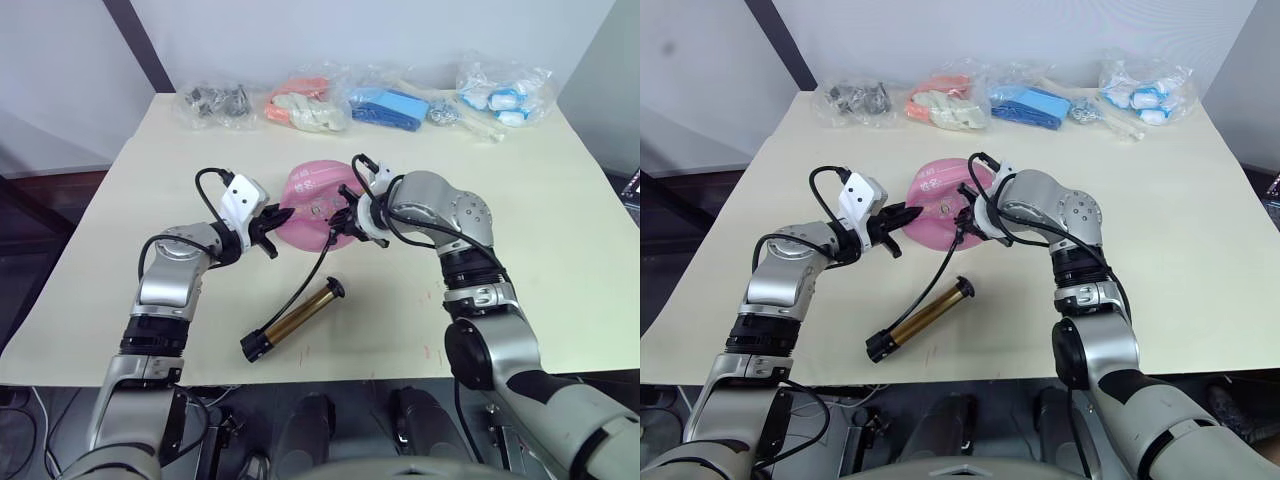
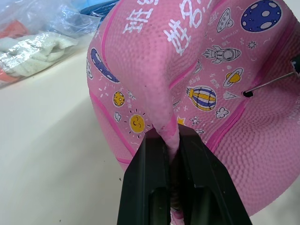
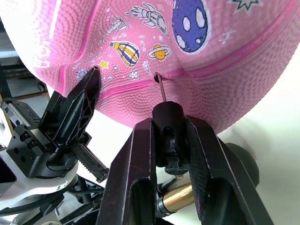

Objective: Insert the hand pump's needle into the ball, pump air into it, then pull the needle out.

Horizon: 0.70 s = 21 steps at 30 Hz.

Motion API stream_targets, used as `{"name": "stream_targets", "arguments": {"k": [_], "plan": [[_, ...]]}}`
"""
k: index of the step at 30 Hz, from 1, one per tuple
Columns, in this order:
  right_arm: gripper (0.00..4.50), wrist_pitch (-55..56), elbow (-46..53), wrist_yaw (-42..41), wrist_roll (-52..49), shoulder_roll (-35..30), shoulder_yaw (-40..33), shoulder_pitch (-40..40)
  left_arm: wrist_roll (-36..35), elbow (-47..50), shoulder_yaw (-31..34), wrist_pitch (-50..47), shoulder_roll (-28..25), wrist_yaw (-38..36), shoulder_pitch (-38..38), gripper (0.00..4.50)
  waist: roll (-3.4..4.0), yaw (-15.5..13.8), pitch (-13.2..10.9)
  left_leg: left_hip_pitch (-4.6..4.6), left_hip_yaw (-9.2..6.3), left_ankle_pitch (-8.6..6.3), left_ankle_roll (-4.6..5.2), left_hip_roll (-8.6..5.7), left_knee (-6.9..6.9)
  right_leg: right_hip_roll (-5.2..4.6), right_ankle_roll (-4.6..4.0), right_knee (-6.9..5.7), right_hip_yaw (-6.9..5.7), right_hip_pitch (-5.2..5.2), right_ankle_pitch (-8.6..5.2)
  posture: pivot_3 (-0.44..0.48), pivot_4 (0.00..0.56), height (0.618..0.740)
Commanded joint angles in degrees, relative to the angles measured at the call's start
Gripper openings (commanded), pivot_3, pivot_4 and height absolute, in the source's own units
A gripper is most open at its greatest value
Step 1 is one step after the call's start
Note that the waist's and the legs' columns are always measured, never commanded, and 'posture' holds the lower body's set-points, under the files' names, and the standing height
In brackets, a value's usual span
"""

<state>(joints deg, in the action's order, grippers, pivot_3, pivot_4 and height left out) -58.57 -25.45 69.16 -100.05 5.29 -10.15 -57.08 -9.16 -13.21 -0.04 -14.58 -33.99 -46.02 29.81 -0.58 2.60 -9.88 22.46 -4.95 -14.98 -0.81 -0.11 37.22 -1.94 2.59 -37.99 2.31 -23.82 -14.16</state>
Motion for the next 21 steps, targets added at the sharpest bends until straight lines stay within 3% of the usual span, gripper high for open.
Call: {"name": "stream_targets", "arguments": {"k": [1,21], "plan": [[0.38,-0.6,0.7,1.3,-1.5,0.7,-0.4,-0.5,1.2,-0.9,-1.2,-0.6,0.0,-0.1,-0.8,0.00,0.00,0.0,0.0,0.00,0.00,0.00,0.00,0.00,0.00,0.00,0.00,0.00,0.00,0.00,0.00,0.000,0.150,0.740],[0.38,1.9,-1.6,5.7,-2.6,1.2,-2.1,-1.0,1.2,-0.7,-1.1,-0.2,-0.1,-0.1,-1.2,0.00,0.00,0.0,0.0,-0.01,0.00,0.00,0.00,0.00,0.01,0.00,0.00,-0.02,0.00,0.00,0.00,0.000,0.150,0.740]]}}
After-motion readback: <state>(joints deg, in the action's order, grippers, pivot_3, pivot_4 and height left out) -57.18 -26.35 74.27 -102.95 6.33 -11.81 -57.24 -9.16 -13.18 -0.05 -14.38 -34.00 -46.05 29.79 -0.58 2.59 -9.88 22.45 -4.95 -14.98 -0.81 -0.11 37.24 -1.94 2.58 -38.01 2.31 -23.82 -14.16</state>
